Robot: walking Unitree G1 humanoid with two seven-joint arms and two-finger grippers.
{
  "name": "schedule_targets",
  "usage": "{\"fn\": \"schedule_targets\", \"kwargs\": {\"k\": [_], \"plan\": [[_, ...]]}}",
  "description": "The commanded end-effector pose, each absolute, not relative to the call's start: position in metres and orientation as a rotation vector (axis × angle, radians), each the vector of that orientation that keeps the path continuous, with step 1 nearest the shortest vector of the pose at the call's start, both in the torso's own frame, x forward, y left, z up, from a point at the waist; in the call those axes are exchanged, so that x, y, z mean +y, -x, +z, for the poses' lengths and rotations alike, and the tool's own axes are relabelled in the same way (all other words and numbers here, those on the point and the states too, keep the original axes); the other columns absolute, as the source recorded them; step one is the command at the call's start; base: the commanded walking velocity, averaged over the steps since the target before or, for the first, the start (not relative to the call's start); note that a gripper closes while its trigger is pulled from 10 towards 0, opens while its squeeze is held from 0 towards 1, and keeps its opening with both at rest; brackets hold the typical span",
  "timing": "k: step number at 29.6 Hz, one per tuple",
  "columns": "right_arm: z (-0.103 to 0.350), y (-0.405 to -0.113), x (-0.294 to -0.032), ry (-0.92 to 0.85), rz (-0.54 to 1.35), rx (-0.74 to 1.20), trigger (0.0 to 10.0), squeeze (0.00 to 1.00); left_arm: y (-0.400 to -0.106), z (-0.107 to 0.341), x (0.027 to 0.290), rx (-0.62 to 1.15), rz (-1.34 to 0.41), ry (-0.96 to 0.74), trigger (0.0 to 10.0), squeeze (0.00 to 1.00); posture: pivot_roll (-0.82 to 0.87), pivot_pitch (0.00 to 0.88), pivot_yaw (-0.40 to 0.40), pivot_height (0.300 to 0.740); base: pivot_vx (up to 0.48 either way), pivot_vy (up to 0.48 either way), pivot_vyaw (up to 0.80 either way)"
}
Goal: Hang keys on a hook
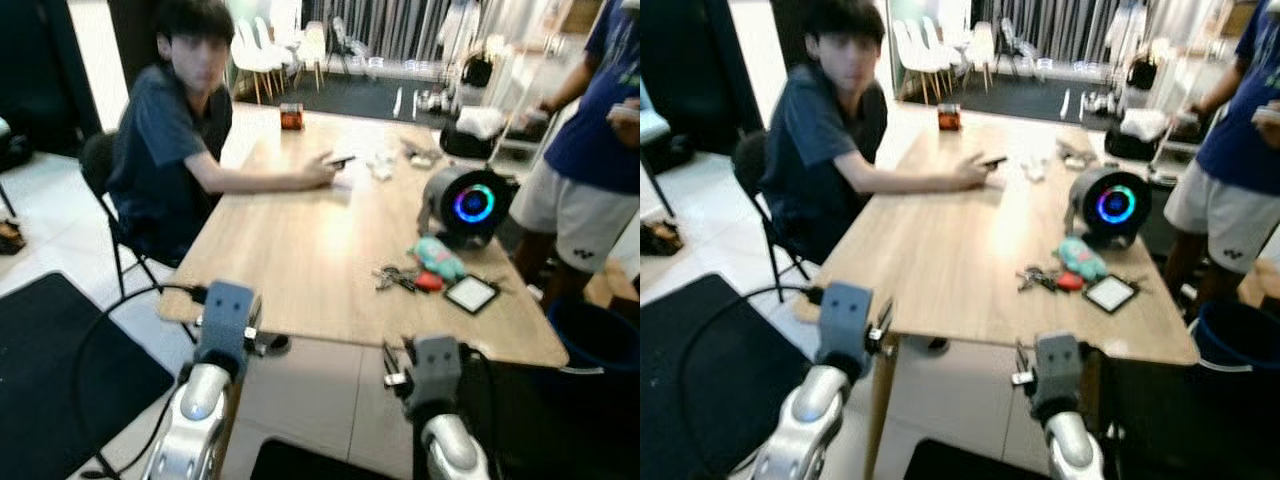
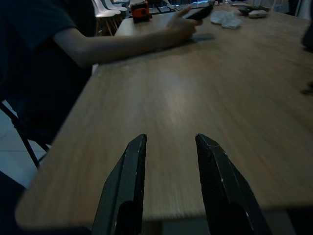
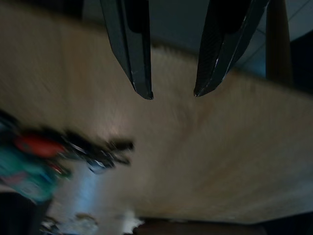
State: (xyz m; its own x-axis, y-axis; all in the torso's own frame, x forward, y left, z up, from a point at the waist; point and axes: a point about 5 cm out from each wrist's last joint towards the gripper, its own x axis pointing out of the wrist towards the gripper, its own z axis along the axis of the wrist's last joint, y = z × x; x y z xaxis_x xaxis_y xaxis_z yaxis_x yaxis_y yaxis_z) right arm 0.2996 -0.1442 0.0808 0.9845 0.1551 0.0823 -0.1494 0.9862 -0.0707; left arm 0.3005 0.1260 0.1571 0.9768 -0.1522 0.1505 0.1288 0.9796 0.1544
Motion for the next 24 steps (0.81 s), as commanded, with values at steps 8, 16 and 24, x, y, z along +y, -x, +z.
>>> {"fn": "schedule_targets", "kwargs": {"k": [8, 16, 24], "plan": [[0.076, -0.298, -0.149, 0.072, 0.139, -0.064, 10.0, 0.0, -0.299, 0.16, 0.122, -0.152, -0.164, -0.122, 10.0, 0.0, 0.07, 0.08, 0.011, 0.74, 0.0, 0.0, 0.0], [0.077, -0.297, -0.15, 0.074, 0.138, -0.065, 10.0, 0.0, -0.298, 0.176, 0.115, -0.19, -0.214, -0.113, 10.0, 0.0, 0.07, 0.08, 0.019, 0.74, 0.0, 0.0, 0.0], [0.076, -0.295, -0.154, 0.109, 0.133, -0.069, 10.0, 0.0, -0.287, 0.195, 0.087, -0.241, -0.436, -0.199, 10.0, 0.0, 0.06, 0.09, 0.035, 0.74, 0.0, 0.0, 0.0]]}}
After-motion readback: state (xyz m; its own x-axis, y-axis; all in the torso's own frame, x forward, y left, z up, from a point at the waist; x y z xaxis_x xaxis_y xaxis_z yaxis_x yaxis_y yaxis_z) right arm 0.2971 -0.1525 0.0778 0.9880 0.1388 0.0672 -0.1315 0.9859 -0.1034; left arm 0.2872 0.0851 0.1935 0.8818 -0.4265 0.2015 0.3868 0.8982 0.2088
